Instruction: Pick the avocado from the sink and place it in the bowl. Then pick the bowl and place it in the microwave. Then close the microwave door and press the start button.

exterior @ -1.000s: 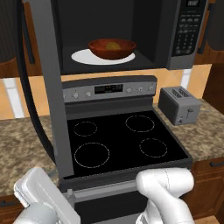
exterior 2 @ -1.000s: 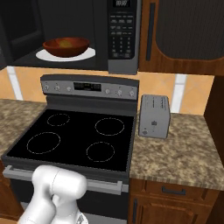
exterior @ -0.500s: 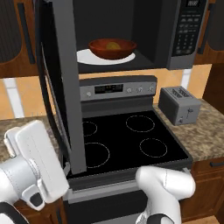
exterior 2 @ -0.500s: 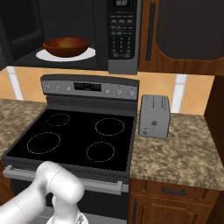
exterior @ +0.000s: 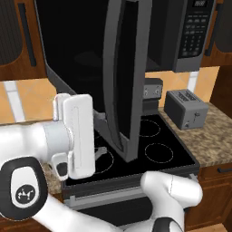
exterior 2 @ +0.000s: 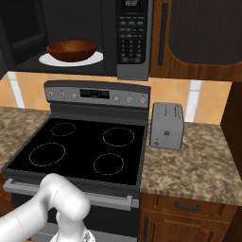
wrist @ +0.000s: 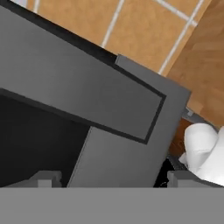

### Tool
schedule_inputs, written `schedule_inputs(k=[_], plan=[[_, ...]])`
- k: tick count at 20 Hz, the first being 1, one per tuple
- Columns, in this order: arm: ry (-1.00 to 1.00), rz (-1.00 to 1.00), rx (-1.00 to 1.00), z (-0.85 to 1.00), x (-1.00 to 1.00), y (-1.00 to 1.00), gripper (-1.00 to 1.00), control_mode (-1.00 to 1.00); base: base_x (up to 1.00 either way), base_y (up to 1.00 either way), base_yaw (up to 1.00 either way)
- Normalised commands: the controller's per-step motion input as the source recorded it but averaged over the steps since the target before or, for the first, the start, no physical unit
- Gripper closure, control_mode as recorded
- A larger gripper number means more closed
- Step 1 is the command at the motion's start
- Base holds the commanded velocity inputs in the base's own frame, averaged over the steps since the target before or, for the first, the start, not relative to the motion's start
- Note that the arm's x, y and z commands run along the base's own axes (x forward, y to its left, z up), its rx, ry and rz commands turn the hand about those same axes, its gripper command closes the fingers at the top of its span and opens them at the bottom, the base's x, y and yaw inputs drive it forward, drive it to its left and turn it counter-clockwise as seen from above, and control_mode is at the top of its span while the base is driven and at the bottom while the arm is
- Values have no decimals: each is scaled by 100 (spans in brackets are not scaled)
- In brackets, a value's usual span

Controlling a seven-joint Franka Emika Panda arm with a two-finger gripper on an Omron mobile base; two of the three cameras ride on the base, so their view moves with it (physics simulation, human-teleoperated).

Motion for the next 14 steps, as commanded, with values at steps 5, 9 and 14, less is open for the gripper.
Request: schedule_inputs(k=[5,9,14], plan=[[14,-6,3,0,77,-100,-100,-100,0,0,0],[10,0,0,0,95,-100,-100,-100,0,0,0],[0,15,0,0,90,-98,-100,-100,0,0,0]])
